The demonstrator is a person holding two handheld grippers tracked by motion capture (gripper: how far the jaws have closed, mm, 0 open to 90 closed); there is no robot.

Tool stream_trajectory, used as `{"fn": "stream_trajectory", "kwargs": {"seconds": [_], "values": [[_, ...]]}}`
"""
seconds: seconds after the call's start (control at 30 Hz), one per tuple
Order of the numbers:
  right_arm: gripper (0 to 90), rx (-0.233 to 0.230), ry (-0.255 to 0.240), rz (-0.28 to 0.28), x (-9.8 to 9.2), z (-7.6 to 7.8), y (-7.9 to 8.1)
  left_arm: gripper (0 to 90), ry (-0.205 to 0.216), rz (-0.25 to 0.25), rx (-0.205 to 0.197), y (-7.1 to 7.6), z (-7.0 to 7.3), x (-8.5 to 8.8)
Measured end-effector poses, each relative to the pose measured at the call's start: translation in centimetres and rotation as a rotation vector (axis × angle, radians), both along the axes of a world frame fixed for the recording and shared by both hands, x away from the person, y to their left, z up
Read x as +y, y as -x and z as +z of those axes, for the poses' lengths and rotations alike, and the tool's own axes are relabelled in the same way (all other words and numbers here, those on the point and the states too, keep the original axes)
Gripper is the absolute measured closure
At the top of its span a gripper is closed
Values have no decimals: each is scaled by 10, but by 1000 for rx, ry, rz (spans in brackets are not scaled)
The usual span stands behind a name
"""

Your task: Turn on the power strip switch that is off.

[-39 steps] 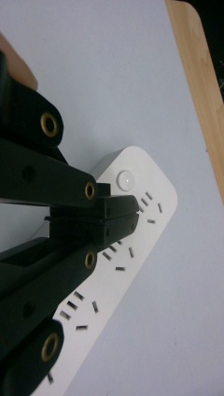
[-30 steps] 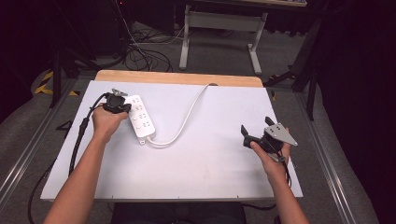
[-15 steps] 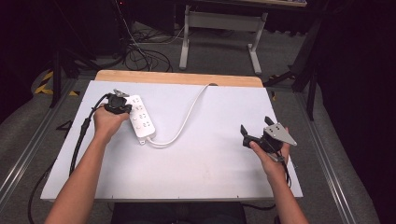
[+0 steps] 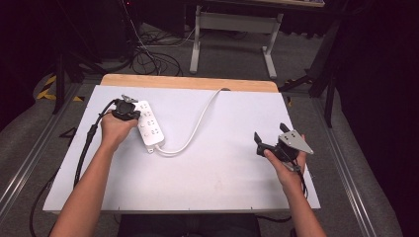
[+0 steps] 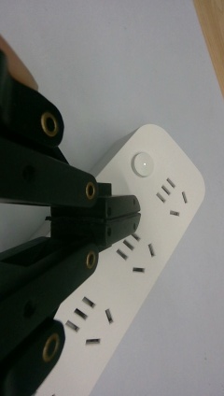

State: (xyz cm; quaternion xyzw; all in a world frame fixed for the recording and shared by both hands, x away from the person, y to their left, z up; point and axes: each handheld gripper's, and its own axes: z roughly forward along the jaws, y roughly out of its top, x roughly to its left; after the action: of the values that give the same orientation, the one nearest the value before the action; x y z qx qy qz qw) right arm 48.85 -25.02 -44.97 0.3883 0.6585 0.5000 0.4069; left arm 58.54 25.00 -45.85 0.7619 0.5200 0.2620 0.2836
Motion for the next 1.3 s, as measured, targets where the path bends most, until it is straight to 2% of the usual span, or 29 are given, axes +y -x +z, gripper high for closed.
{"fn": "stream_trajectory", "kwargs": {"seconds": [0.1, 0.2, 0.23, 0.3, 0.43, 0.5, 0.67, 1.0, 1.3], "values": [[37, 0, -2, 0, 0, 0, 0, 900, 4, 9, 2, 0, 0, -1], [37, -8, -3, -2, 0, 2, 2, 900, -15, 8, 0, -1, 0, -2], [37, -10, -1, 1, 0, 2, 2, 900, -3, 10, 21, -2, 1, -3], [37, -8, -1, 3, -1, 2, 2, 900, 4, 17, 30, -3, 1, -3], [37, -14, -9, 3, -1, 3, 3, 900, -20, 18, 14, -1, 0, -5], [37, -12, -7, -2, -2, 4, 3, 900, -4, 22, 23, -2, 1, -5], [37, -10, -10, -2, -3, 4, 4, 900, -3, 16, 22, -2, 1, -3], [39, -13, -10, 0, -2, 4, 5, 900, 31, 24, 36, -3, 1, -1], [39, -7, -7, 2, -1, 3, 4, 900, 34, 22, 37, -3, 2, -1]]}}
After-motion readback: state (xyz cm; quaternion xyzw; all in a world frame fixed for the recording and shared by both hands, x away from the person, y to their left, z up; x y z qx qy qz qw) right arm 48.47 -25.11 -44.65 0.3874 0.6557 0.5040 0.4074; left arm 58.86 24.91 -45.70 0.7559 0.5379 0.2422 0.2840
